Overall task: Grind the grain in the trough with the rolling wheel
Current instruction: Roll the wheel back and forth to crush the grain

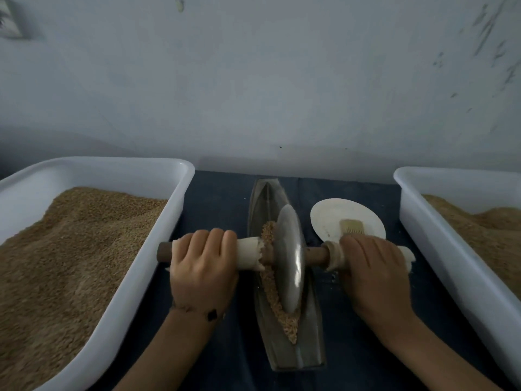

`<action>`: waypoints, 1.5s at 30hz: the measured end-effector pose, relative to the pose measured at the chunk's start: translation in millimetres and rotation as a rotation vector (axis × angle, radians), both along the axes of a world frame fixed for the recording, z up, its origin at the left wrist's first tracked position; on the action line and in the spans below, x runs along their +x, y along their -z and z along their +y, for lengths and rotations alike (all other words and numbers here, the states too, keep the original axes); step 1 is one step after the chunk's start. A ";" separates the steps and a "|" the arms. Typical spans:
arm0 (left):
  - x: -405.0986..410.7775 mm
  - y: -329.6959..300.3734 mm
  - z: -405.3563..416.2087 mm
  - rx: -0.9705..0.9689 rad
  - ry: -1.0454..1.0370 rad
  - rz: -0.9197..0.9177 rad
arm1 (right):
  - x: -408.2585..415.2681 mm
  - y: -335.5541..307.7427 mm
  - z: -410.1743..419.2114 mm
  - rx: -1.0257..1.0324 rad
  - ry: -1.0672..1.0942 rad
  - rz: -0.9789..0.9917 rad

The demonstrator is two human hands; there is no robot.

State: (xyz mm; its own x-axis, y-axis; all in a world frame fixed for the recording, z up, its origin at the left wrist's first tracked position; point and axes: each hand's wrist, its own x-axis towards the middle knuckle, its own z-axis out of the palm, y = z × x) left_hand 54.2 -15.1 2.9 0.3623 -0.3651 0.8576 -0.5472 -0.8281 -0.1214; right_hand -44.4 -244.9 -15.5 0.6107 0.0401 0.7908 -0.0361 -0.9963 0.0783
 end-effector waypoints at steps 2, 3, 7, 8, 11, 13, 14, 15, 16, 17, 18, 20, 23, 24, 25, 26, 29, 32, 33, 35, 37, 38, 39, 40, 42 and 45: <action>-4.0 0.2 3.0 -0.016 0.019 -0.022 | -10.5 0.8 2.5 0.014 0.004 -0.014; -2.6 -0.1 3.5 -0.025 0.039 -0.015 | -11.9 -0.3 3.5 0.004 0.009 -0.019; 20.2 -7.2 -0.8 0.052 0.073 0.267 | 17.7 -17.4 0.6 -0.023 0.038 0.130; 32.1 -14.6 -4.5 0.147 -0.009 0.438 | 32.9 -25.7 -1.7 -0.020 0.093 0.269; 77.8 -37.4 -22.7 0.299 -0.188 0.889 | 85.9 -51.0 -18.6 0.066 0.218 0.619; 100.5 -52.2 -35.0 0.357 -0.181 1.045 | 112.0 -67.0 -27.0 0.124 0.228 0.802; 106.3 -56.6 -38.6 0.364 -0.173 1.082 | 119.9 -72.0 -28.6 0.130 0.225 0.863; 108.3 -58.8 -40.9 0.361 -0.174 1.098 | 123.2 -74.2 -29.0 0.140 0.223 0.896; 106.6 -58.1 -41.8 0.354 -0.180 1.088 | 122.8 -72.9 -29.1 0.163 0.220 0.895; 100.8 -56.7 -40.8 0.342 -0.187 1.039 | 117.1 -70.5 -27.0 0.196 0.217 0.858; 91.0 -53.9 -37.8 0.328 -0.189 0.951 | 106.7 -66.4 -22.4 0.213 0.221 0.792; 62.2 -39.8 -26.6 0.263 -0.147 0.700 | 74.7 -49.4 -10.0 0.151 0.223 0.577; 11.6 -19.0 -4.4 0.108 0.026 0.411 | 17.1 -26.0 7.1 0.077 0.165 0.266; -0.3 -15.8 0.5 0.072 0.068 0.321 | 2.7 -20.8 8.7 0.088 0.141 0.227; -8.6 -15.3 3.1 0.062 0.088 0.245 | -8.1 -16.9 8.3 0.091 0.137 0.210; -14.0 -17.0 3.7 0.070 0.093 0.187 | -15.2 -13.3 6.8 0.100 0.139 0.212; -8.0 -22.9 -2.2 0.102 0.126 0.123 | -18.7 -9.3 5.1 0.119 0.146 0.239; 18.8 -19.2 -8.1 0.134 0.165 0.248 | 6.6 -21.0 -1.1 0.090 0.185 0.382; 30.2 -18.8 -9.8 0.156 0.141 0.346 | 22.0 -29.7 -6.1 0.090 0.209 0.473; 55.1 -19.8 -14.4 0.207 -0.030 0.547 | 58.4 -46.5 -18.3 0.146 0.189 0.647; 82.6 -22.3 -22.0 0.186 -0.151 0.740 | 94.4 -61.1 -26.5 0.134 0.174 0.730; 94.0 -25.1 -26.1 0.178 -0.163 0.807 | 109.4 -66.8 -28.0 0.114 0.177 0.738; 103.5 -29.0 -30.2 0.165 -0.159 0.856 | 121.1 -71.0 -28.3 0.094 0.185 0.726; 110.0 -31.2 -33.5 0.156 -0.154 0.890 | 129.2 -72.8 -27.8 0.076 0.195 0.696; 112.5 -31.7 -35.9 0.119 -0.159 0.925 | 135.0 -71.2 -24.4 0.027 0.221 0.596; 88.9 -24.1 -30.2 0.082 -0.162 0.830 | 114.0 -60.9 -15.5 -0.032 0.204 0.480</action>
State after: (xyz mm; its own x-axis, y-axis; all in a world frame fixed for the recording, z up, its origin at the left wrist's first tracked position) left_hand 143.0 -45.3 27.0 0.9155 -0.3037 0.2639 -0.3606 -0.9102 0.2035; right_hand 69.6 -260.5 45.3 0.9022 -0.0980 0.4199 -0.1818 -0.9695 0.1644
